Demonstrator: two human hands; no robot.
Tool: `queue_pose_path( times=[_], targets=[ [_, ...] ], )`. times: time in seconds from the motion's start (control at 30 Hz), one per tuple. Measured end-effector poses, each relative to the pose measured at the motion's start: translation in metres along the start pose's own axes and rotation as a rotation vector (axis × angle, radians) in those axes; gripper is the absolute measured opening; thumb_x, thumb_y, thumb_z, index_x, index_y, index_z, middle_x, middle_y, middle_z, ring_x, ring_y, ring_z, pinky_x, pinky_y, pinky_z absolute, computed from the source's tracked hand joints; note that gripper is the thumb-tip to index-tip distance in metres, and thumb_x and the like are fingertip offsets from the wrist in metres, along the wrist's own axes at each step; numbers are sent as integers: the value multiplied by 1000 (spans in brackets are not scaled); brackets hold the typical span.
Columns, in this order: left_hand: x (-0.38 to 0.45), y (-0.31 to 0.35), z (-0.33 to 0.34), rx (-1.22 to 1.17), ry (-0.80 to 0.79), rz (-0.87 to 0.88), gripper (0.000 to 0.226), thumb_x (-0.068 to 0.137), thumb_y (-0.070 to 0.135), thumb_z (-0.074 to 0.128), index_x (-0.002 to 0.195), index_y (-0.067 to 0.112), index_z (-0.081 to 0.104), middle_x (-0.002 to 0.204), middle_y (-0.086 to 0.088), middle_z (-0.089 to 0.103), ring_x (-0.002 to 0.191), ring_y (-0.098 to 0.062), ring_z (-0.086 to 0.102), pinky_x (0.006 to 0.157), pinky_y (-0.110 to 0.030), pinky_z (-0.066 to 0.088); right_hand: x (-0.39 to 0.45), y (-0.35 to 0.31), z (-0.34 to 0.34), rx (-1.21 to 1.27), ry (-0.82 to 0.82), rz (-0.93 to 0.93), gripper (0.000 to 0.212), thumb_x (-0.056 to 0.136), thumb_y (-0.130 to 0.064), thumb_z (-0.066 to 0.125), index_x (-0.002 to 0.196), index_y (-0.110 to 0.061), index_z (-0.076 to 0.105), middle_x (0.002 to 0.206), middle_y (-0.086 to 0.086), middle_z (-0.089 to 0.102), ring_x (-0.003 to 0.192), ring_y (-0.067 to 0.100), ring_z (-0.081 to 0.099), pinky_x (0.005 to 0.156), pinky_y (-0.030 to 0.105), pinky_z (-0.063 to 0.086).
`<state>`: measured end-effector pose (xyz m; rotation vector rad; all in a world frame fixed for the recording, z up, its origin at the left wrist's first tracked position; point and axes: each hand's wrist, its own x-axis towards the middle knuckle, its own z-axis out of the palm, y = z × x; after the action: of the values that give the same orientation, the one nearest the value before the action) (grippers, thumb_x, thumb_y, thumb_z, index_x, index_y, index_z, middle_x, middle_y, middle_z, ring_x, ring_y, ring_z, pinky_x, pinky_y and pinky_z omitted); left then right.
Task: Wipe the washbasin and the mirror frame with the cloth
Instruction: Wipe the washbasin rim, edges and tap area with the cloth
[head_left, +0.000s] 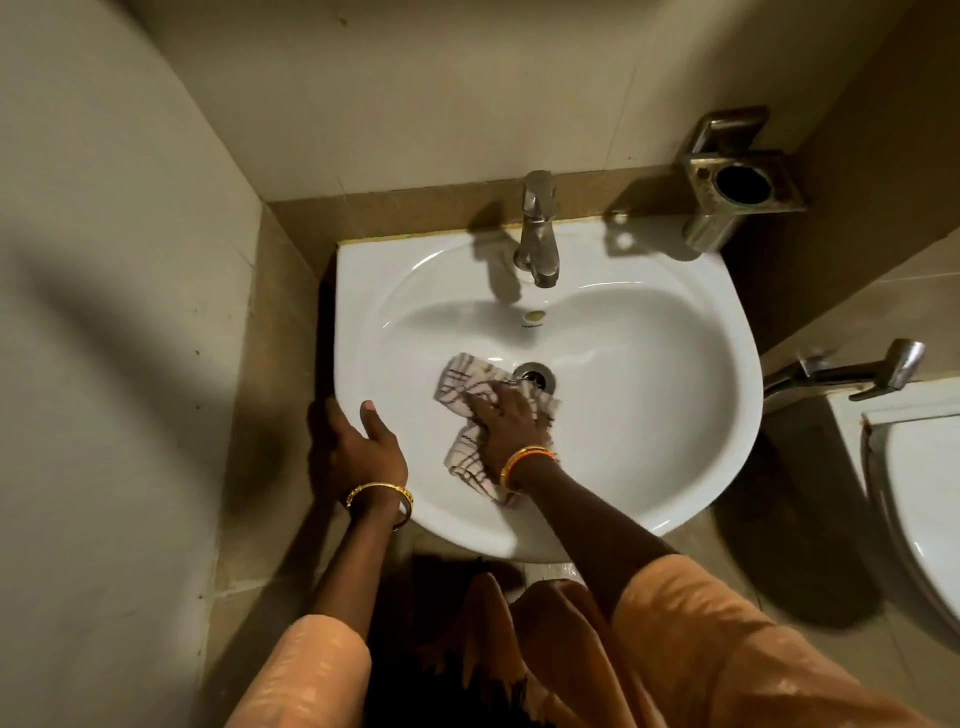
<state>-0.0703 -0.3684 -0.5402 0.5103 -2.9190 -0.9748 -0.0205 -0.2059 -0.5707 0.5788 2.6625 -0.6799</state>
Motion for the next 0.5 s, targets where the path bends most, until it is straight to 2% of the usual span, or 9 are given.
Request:
queue_pose_path(
  times=[0.07, 0.13, 0.33, 0.5],
  targets=[
    [1, -1, 1, -8, 13, 3, 66, 84, 61, 22, 137, 21, 32, 139, -17, 51, 116, -45, 53, 96, -53, 44, 4, 42, -15, -129, 20, 179, 51, 98, -37, 34, 147, -43, 19, 161, -1, -1, 147, 30, -8, 114, 60, -5],
    [0, -2, 3, -9, 18, 10, 66, 85, 61, 22, 137, 21, 32, 138, -17, 51, 116, -45, 54, 96, -53, 44, 10, 66, -30, -224, 36, 248, 50, 98, -35, 33, 146, -43, 21, 161, -2, -1, 146, 32, -11, 114, 60, -6],
    [0, -3, 6, -19, 37, 14, 64, 85, 60, 23, 135, 22, 32, 136, -18, 53, 115, -46, 54, 94, -54, 45, 21, 22, -22, -136, -29, 305, 50, 97, -24, 36, 145, -35, 25, 160, 4, -11, 145, 36, -14, 111, 62, -5],
    [4, -9, 8, -16, 37, 23, 64, 85, 63, 23, 136, 24, 30, 136, -18, 53, 114, -47, 53, 94, -55, 44, 15, 53, -36, -185, -50, 174, 56, 94, -30, 45, 146, -39, 25, 161, -2, -2, 147, 29, -9, 115, 59, -2]
  ],
)
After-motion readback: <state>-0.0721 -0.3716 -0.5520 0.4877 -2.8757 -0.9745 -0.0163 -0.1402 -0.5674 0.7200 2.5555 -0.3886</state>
